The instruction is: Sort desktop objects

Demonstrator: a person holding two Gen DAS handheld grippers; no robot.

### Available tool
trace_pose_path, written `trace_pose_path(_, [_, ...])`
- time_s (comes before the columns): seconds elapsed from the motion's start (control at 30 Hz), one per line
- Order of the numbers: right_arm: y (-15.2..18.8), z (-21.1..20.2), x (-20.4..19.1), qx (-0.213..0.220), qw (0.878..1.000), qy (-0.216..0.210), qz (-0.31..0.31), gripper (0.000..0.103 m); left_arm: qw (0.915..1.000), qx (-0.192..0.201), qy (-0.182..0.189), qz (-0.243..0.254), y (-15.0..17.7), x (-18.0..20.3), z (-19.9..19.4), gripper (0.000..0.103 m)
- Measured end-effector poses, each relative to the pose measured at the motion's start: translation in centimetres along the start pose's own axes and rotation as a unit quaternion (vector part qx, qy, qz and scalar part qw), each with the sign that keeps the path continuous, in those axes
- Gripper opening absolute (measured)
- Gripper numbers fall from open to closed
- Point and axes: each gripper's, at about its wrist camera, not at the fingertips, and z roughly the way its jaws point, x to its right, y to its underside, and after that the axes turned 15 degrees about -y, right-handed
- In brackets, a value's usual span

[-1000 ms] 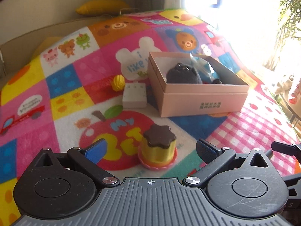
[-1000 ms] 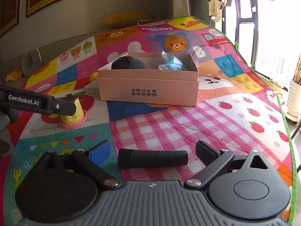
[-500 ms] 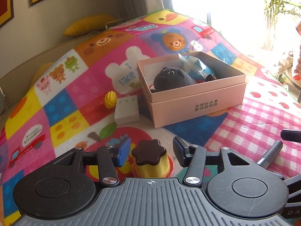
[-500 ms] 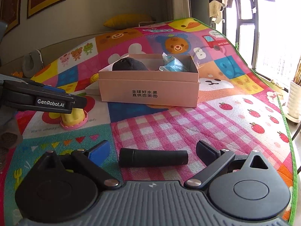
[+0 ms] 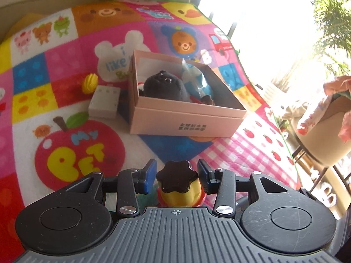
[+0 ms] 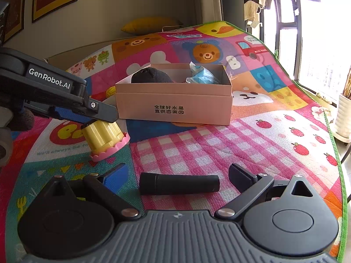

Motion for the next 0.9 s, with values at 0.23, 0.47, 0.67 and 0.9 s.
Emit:
trace_pose_path(0.23, [0.0, 0.0, 0.0, 0.000, 1.000, 0.000, 0.000, 0.098, 0.9994, 0.017, -0.015, -0.026, 0.1, -2.0, -0.3, 0.056])
trace_pose_path(0.47, [0.0, 0.0, -0.1, 0.001, 1.000, 0.000, 0.000, 0.098, 0.9932, 0.044, -0.108, 0.000, 0.5, -3.8, -0.6, 0.071])
trace_pose_path(0.67, [0.0, 0.1, -0.1, -0.001, 1.000, 0.001, -0.001, 0.098, 0.9924, 0.072, -0.099, -0.014, 1.0, -4.9, -2.0, 0.097])
trace_pose_path(0.9, [0.0, 0.3, -0.2, -0.005, 1.000, 0.005, -0.004, 0.098, 0.9899, 0.080, -0.054, 0.104, 3.7, -2.2, -4.4, 0.100])
